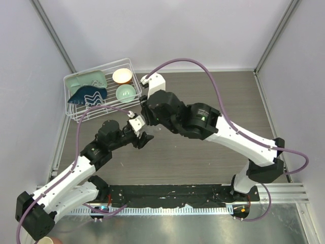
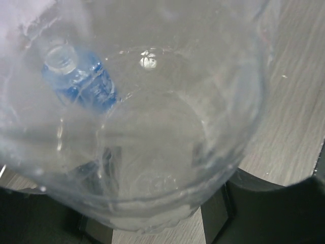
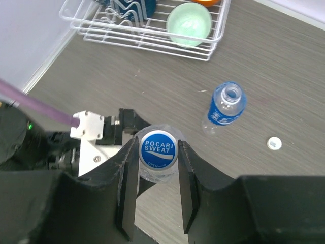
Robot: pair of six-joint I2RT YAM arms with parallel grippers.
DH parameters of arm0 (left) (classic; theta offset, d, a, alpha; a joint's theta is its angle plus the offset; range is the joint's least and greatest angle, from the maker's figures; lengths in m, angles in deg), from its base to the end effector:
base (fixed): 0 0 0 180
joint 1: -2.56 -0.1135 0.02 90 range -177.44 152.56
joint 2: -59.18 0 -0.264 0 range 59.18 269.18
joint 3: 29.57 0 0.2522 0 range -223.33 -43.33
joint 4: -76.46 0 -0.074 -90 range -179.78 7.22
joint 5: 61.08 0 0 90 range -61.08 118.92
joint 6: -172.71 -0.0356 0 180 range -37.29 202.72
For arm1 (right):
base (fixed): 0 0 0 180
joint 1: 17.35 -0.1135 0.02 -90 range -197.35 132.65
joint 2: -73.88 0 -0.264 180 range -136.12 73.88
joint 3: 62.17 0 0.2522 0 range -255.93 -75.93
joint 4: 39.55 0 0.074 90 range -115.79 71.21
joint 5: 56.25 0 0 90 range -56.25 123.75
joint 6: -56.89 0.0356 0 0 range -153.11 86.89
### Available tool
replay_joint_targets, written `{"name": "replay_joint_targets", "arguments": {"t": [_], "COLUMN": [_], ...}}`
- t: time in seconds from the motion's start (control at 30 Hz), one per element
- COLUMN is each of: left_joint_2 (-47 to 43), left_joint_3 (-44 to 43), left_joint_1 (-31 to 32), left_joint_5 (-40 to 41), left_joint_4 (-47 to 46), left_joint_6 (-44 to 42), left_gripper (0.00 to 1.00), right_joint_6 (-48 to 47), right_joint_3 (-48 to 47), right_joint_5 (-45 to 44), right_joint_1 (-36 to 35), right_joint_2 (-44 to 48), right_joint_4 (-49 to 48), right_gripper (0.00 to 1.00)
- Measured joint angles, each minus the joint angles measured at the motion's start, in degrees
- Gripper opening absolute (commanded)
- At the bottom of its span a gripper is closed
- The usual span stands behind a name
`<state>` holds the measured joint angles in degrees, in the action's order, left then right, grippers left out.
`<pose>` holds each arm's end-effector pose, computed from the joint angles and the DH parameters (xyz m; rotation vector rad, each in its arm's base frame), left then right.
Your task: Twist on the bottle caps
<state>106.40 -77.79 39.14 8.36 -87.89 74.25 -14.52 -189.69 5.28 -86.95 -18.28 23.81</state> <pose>0.1505 -0.1273 0.2845 0.9449 1.6046 -0.6704 0.1304 0.3021 0.4738 -0.5874 1.9410 0.4730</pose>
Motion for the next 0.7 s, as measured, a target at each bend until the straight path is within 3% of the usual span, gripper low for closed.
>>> {"name": "replay_joint_targets", "arguments": {"t": [0.2,0.27,0.3,0.5,0.7], "left_joint_2": [0.0,0.0,-0.1,-2.5,-5.2], "left_joint_3": [1.1,1.1,1.1,1.1,1.0], "left_joint_1": [-0.1,-0.1,-0.1,0.5,0.5], "left_joint_5": [4.5,5.1,5.4,3.9,-6.4], "left_joint_4": [0.0,-0.2,-0.4,-4.0,-4.5], "left_joint_6": [-1.0,-1.0,-0.9,0.2,2.4], "left_gripper": [0.0,0.0,0.0,0.0,0.03], "right_joint_6": [6.8,7.7,7.9,4.8,-3.4], "right_joint_3": [-2.1,-4.1,-5.3,-9.2,5.2], "right_joint_5": [-11.8,-13.1,-13.4,-9.4,3.1], "right_joint_1": [-2.3,-2.5,-2.6,-2.2,-2.0], "right_joint_2": [-3.7,-5.0,-5.6,-6.8,6.6], "right_joint_4": [2.2,3.3,4.1,3.4,-6.6], "right_gripper": [0.03,0.27,0.49,0.6,0.7]}}
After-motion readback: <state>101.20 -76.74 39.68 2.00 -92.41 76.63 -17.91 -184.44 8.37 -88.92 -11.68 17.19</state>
